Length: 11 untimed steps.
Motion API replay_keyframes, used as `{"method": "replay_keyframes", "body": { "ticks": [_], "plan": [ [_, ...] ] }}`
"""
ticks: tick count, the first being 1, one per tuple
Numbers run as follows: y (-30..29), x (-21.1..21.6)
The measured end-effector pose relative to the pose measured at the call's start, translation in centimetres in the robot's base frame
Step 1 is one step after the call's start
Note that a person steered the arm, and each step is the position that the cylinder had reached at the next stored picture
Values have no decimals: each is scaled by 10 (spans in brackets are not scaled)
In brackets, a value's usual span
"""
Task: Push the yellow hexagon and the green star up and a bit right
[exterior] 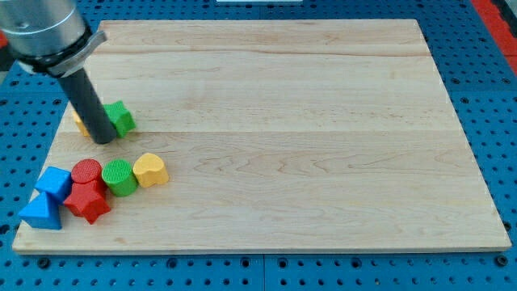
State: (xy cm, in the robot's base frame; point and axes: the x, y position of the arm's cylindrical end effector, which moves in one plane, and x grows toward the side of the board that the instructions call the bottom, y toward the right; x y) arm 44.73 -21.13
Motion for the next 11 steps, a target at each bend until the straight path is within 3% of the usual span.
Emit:
{"method": "replay_keyframes", "body": {
  "ticks": [1, 2, 3, 5, 7, 9, 10, 11],
  "plan": [
    [8, -35],
    [14, -43],
    [13, 16],
    [-64, 13],
    [-18, -18],
    [20, -86],
    [-12, -72],
    [61, -50]
  ]
}}
